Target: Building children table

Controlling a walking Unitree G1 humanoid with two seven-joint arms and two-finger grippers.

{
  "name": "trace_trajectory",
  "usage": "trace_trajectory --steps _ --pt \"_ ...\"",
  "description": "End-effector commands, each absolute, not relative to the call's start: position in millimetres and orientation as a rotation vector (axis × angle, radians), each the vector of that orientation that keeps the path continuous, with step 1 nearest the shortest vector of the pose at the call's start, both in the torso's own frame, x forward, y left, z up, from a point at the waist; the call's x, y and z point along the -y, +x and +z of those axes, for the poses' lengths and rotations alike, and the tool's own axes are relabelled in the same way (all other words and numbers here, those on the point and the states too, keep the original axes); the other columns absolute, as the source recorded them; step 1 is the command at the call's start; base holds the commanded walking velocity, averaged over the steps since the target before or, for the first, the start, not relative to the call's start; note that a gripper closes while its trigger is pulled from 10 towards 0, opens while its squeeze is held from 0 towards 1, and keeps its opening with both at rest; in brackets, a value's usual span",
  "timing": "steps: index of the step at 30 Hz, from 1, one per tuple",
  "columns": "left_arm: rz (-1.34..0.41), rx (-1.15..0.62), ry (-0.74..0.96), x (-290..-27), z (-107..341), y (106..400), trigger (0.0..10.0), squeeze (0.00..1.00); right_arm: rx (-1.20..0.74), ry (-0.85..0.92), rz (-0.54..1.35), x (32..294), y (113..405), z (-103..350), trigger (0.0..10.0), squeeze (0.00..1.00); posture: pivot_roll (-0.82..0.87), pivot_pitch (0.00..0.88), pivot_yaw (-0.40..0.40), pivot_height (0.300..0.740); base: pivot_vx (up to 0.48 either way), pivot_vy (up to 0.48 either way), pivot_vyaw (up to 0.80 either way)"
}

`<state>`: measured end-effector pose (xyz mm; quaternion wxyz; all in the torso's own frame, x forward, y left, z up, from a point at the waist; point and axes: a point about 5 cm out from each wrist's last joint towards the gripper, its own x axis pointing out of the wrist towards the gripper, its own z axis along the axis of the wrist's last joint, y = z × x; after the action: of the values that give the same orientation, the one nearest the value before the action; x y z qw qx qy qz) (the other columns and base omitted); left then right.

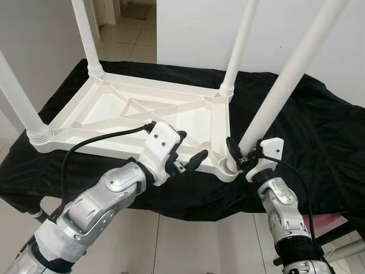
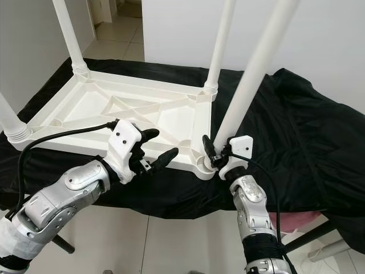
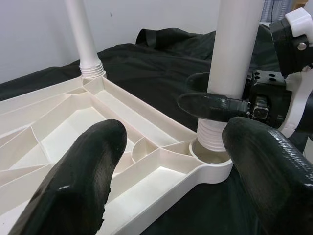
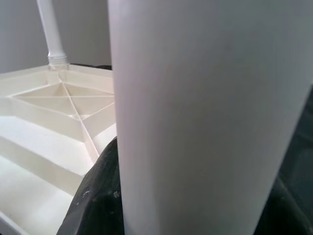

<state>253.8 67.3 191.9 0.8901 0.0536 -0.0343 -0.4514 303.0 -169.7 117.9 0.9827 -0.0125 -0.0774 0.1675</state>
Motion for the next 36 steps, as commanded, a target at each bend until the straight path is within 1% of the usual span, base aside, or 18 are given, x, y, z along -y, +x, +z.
trace_trajectory --steps 1,9,20,34,36 --pt "-1.197 0.046 0.132 -61 190 244 10.0 0.00 0.028 -0.081 0.370 169 296 91 10.0 0.00 0.01 0.021 -0.016 0.740 0.000 0.000 0.00" --pt "-1.198 0.043 0.130 -60 191 244 10.0 0.00 0.062 -0.204 0.434 161 300 96 10.0 0.00 0.01 0.024 -0.013 0.740 0.000 0.000 0.00" --pt "-1.195 0.038 0.129 -61 190 244 10.0 0.00 0.074 -0.274 0.490 162 293 92 10.0 0.00 0.01 0.024 -0.017 0.740 0.000 0.000 0.00" --pt "-1.182 0.044 0.137 -62 192 247 10.0 0.00 0.113 -0.253 0.518 154 299 97 10.0 0.00 0.01 0.015 -0.013 0.740 0.000 0.000 0.00" --pt "-1.176 0.045 0.139 -62 192 248 10.0 0.00 0.131 -0.219 0.516 149 302 100 10.0 0.00 0.01 0.014 -0.009 0.740 0.000 0.000 0.00"
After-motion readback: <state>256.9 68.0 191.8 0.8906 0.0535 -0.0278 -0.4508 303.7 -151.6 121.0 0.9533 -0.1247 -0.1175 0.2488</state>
